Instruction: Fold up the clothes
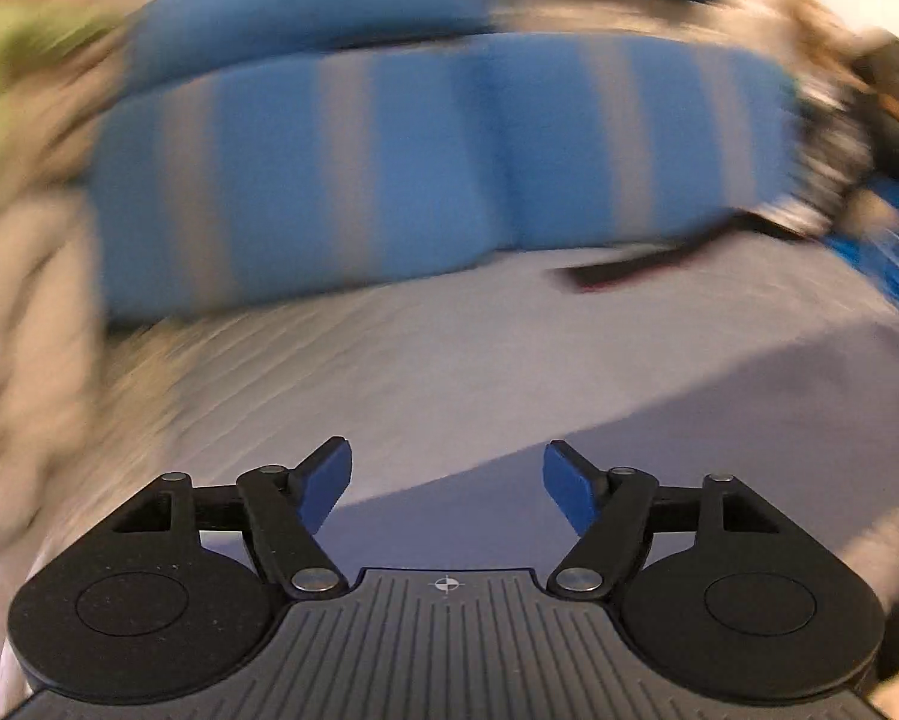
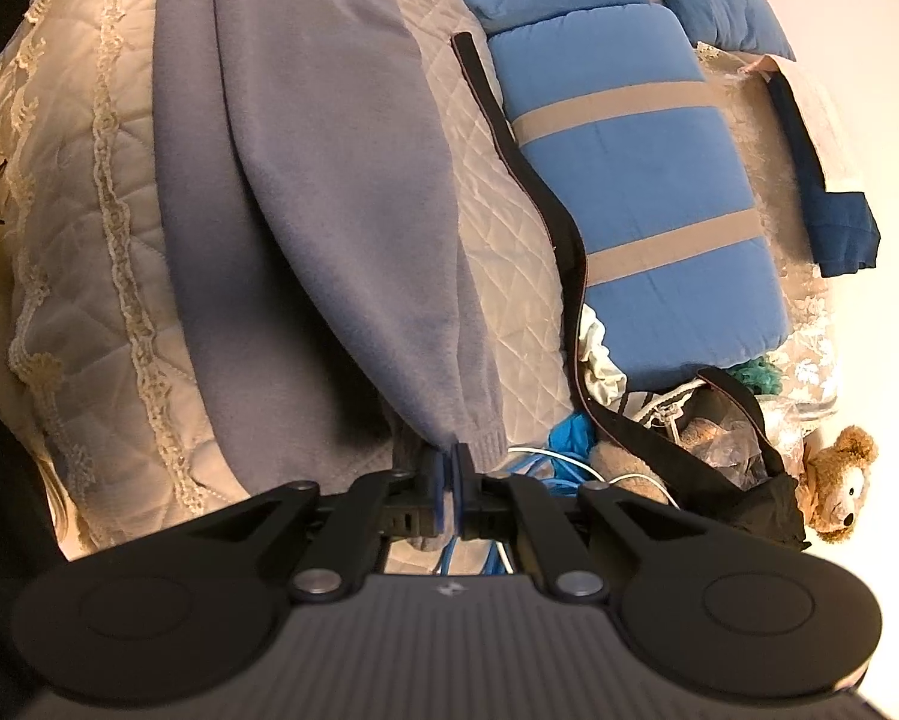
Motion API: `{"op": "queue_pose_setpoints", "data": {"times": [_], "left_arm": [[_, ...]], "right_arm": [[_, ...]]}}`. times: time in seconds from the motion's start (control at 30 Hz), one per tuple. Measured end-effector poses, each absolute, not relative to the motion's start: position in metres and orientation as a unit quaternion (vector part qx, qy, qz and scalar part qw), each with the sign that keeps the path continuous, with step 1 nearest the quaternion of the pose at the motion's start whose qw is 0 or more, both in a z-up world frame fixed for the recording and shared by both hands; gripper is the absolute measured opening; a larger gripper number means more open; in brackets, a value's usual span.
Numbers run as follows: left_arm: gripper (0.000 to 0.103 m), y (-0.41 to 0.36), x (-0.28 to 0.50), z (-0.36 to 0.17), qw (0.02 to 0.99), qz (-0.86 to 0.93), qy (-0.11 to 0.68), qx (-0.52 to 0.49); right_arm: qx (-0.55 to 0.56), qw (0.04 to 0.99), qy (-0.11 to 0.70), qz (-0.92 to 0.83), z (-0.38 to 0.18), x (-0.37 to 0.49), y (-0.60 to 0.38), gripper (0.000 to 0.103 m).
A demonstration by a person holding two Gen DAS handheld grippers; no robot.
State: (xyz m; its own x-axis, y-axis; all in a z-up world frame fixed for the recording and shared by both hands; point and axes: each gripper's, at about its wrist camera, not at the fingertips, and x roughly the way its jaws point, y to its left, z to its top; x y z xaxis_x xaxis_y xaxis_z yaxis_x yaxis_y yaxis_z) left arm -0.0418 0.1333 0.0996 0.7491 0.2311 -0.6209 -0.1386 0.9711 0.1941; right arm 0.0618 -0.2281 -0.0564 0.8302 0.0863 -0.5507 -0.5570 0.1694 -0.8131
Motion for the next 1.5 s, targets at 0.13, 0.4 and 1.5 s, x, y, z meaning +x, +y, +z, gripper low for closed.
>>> {"op": "queue_pose_setpoints", "data": {"times": [0.13, 0.4, 1.5], "left_arm": [[0.07, 0.031, -0.002, 0.078, 0.93, 0.004, 0.329, 0.163], [0.07, -0.114, 0.029, -0.001, 0.894, -0.11, 0.294, 0.321], [0.005, -0.142, -0.013, -0.077, 0.742, -0.142, 0.318, 0.573]], "right_arm": [[-0.621, 0.728, 0.189, 0.222, -0.055, 0.062, -0.228, 0.017], [-0.615, 0.734, 0.182, 0.222, -0.028, 0.078, -0.235, 0.013], [-0.626, 0.665, 0.267, 0.307, -0.097, 0.065, -0.227, 0.013]]}}
